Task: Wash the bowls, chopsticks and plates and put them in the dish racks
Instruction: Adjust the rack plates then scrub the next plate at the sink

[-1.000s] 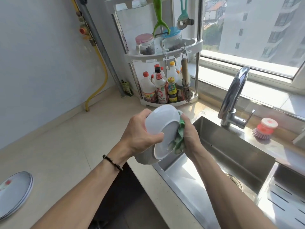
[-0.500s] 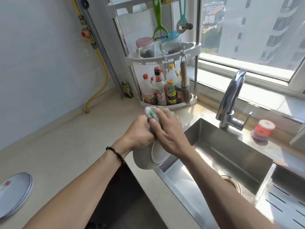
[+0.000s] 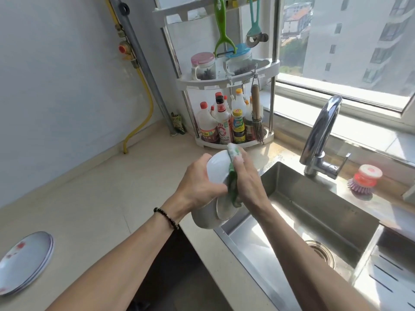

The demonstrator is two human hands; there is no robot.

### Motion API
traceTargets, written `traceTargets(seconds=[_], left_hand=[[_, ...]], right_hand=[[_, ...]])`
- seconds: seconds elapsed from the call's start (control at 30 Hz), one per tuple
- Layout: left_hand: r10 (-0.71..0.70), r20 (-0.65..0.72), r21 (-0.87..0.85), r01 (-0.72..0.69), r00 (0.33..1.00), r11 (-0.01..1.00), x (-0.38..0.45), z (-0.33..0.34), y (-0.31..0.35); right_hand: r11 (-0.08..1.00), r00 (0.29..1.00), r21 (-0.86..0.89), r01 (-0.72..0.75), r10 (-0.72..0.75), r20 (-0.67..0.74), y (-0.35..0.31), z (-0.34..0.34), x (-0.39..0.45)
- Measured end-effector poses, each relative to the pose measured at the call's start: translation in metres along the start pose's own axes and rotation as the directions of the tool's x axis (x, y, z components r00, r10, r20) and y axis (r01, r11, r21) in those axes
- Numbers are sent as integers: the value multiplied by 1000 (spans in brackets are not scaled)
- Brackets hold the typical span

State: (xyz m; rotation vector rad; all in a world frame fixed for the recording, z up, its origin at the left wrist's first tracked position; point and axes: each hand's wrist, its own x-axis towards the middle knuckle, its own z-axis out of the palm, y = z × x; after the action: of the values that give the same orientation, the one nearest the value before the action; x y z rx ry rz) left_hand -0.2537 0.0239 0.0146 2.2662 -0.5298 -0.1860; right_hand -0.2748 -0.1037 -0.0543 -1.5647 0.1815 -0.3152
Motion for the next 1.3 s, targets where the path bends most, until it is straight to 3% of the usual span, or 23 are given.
traceTargets(seconds=[0.1, 0.23, 0.37, 0.43, 0.53, 0.63, 0.73, 0.83, 0.93, 1.07, 1.1, 1.13, 1.23, 1.3], left_hand=[[29, 11, 51, -30, 1000, 998, 4, -1, 4], [50, 38, 85, -53, 998, 995, -1, -4, 3], [65, 50, 92, -69, 997, 993, 2, -5, 5], [103, 61, 116, -110, 993, 987, 0, -8, 9], [172, 14, 41, -172, 985, 984, -7, -8, 12], [156, -23, -98, -157, 988, 983, -13, -6, 7], [49, 187, -245, -2, 981, 969, -11, -15, 4], [5, 378, -110, 40, 926, 993, 4, -16, 10], [-1, 326, 60, -20, 945, 998, 15, -1, 12], [-31, 179, 13, 29, 983, 999, 12, 16, 3], [-21, 141, 1, 21, 990, 1000, 12, 17, 1], [-10, 118, -6, 10, 993, 1000, 10, 17, 0], [3, 64, -27, -1, 998, 1000, 10, 15, 2], [-4, 30, -11, 4, 1000, 1000, 13, 14, 4]], right_hand=[[992, 994, -77, 99, -96, 45, -3, 11, -2], [996, 999, 81, -32, 33, -7, -1, -2, 11], [995, 996, -60, 85, -84, 17, -1, 13, 0], [1000, 999, 11, -16, 16, -32, 0, 6, 2], [904, 942, 344, -255, 312, -122, 4, -16, 11], [881, 919, 354, -313, 375, -121, 7, -27, 19], [921, 923, 241, -308, 350, -158, 2, -40, 25], [977, 975, 26, -214, 215, -56, -12, -40, 23], [991, 995, -99, -92, 97, 38, -19, -34, 17], [895, 979, -401, 193, -150, 136, 5, -14, 3], [894, 974, -389, 221, -183, 132, 9, -12, 0], [932, 983, -315, 182, -166, 79, 11, -16, 1], [995, 994, -49, -85, 81, -79, 5, -27, 12], [994, 999, -110, -27, 22, -46, 0, -20, 13]])
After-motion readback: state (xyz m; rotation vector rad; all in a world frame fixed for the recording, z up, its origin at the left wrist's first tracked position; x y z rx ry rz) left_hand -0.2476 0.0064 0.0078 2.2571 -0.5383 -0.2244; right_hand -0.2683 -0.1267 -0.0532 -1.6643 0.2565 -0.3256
